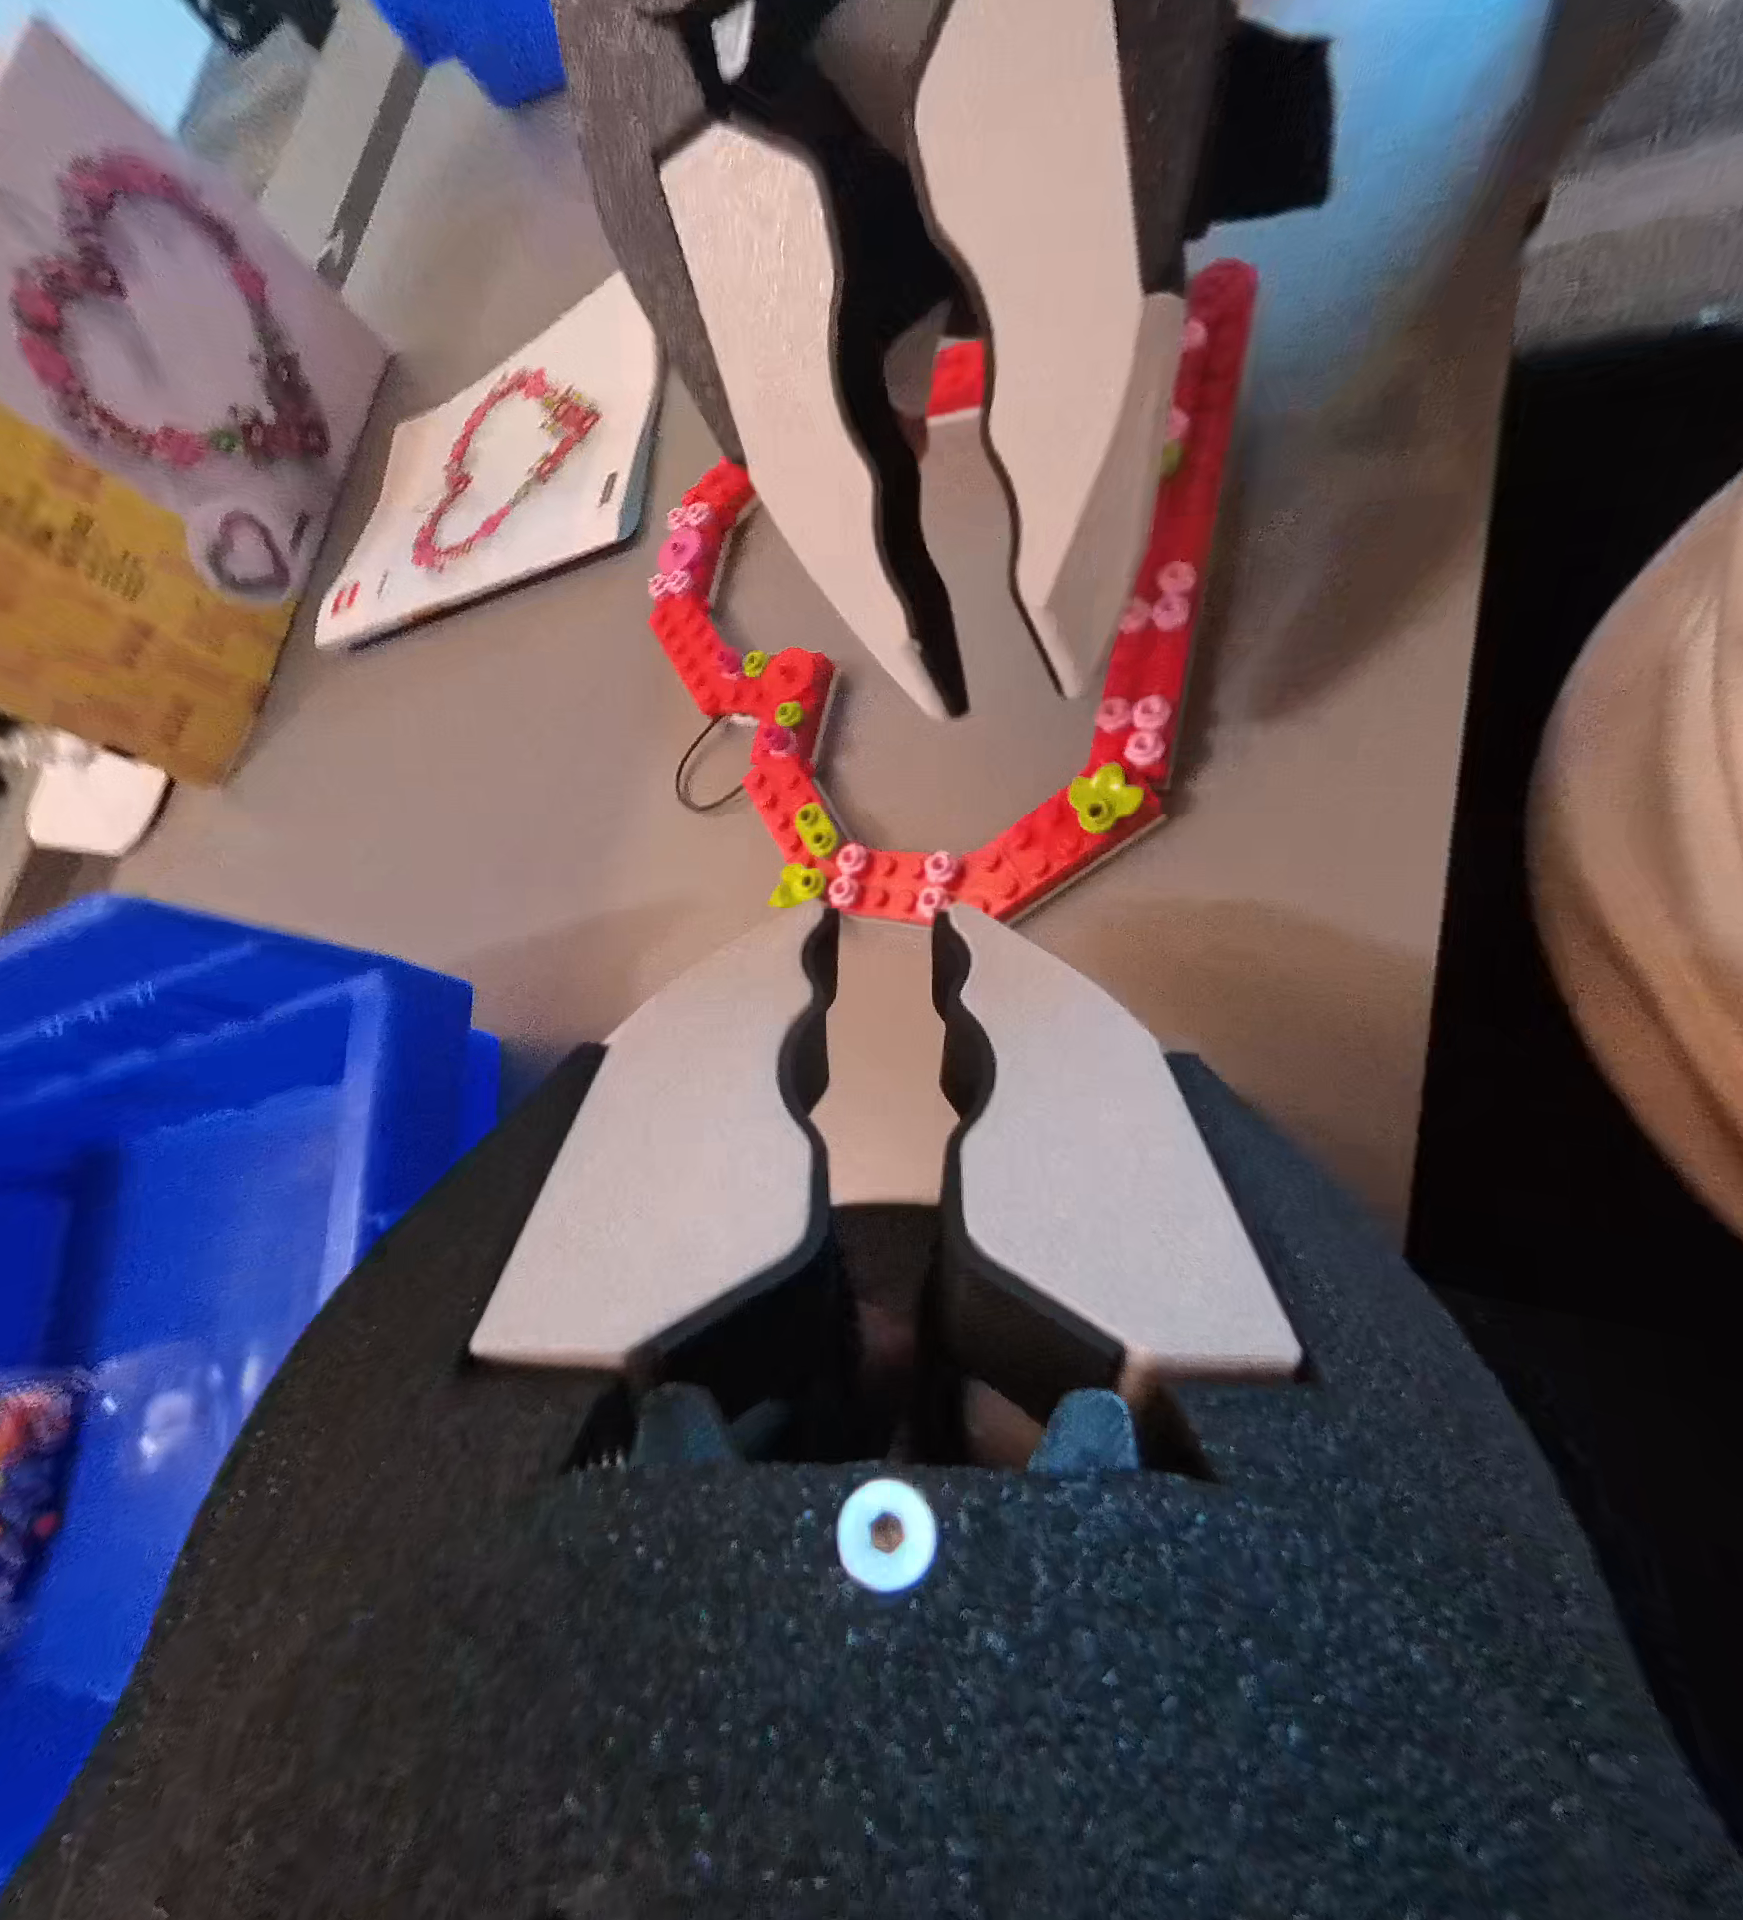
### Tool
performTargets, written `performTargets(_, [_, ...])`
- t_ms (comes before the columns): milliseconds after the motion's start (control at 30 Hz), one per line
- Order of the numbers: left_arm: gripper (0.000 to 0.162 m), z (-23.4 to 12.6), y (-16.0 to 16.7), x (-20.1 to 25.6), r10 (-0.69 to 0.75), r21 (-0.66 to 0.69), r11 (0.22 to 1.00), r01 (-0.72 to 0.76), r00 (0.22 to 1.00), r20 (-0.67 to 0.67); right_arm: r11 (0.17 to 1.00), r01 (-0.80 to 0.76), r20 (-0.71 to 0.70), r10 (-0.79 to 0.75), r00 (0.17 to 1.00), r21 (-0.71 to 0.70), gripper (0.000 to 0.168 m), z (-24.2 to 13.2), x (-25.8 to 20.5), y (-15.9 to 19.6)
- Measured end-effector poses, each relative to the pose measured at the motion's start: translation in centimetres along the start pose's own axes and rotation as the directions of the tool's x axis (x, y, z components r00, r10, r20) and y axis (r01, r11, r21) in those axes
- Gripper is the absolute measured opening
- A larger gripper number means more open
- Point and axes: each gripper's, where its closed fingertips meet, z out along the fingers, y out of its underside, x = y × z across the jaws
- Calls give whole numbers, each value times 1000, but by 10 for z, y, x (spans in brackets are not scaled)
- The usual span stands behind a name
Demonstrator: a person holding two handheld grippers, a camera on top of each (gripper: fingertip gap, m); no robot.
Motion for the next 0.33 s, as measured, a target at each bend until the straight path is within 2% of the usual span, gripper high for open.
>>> performTargets(33, [16,4,0,4,43,9,999,-43,999,-11,999,-44,-17,44,999,7,19,7,-8,-1])
performTargets(200, [11,24,-6,20,135,63,990,-127,978,-159,995,-74,-222,59,973,-61,23,23,-13,13])
performTargets(333, [7,34,-3,29,148,79,988,-133,961,-232,993,-90,-263,66,963,-81,23,25,-10,19])
